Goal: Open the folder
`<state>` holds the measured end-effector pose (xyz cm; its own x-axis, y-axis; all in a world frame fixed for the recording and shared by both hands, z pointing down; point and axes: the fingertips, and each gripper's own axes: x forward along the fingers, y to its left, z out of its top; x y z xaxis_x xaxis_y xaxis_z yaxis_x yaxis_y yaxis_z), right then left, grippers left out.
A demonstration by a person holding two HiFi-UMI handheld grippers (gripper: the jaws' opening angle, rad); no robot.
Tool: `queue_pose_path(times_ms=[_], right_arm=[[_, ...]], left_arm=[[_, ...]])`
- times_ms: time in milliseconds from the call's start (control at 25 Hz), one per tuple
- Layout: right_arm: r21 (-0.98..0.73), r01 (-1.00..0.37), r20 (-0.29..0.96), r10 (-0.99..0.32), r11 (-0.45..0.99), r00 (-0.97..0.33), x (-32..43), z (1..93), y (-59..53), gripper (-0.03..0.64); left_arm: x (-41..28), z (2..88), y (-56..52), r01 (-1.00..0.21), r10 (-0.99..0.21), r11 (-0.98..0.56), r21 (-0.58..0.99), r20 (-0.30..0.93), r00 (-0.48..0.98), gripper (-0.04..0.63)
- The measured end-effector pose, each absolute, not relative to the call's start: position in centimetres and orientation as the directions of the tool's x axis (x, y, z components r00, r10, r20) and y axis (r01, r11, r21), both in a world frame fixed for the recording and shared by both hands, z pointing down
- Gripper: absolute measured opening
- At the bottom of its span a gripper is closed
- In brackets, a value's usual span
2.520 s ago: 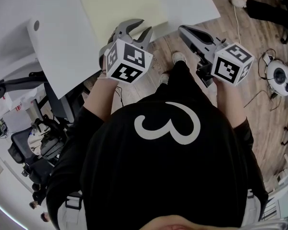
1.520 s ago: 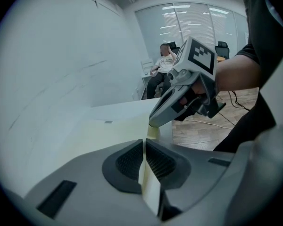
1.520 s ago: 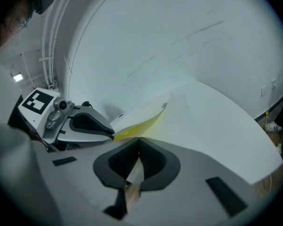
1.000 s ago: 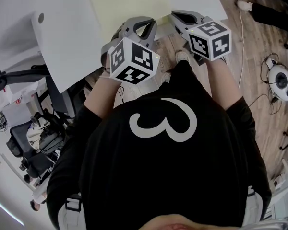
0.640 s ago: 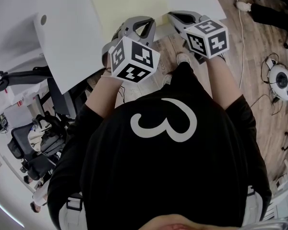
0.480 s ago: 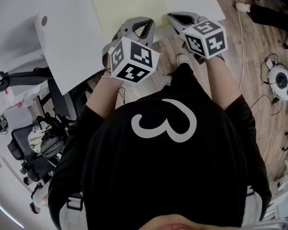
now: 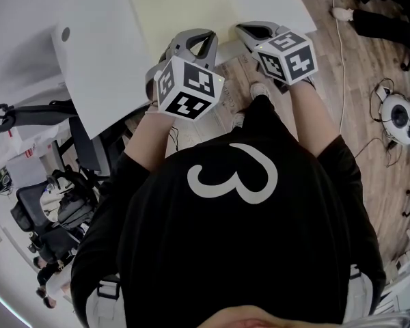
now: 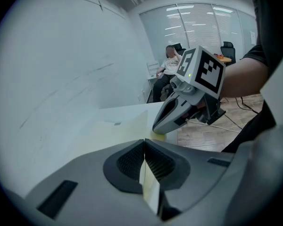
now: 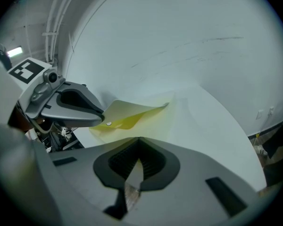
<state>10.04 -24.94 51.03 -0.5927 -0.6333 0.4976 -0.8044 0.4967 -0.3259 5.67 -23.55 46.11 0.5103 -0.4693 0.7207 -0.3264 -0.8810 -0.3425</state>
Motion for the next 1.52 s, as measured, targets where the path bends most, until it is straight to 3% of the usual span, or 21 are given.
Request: queue_pose_path(times_ms=[1520], right_arm=[[-0.259,-0.857,0.575,-0.641,0.446,-0.508,10.0,51.2,-24.9,0.023]], left_arm=[[-0.5,37.7,-23.5,-0.503,-0.613,-0.783,-0.365,0.587,0.529,0.025]])
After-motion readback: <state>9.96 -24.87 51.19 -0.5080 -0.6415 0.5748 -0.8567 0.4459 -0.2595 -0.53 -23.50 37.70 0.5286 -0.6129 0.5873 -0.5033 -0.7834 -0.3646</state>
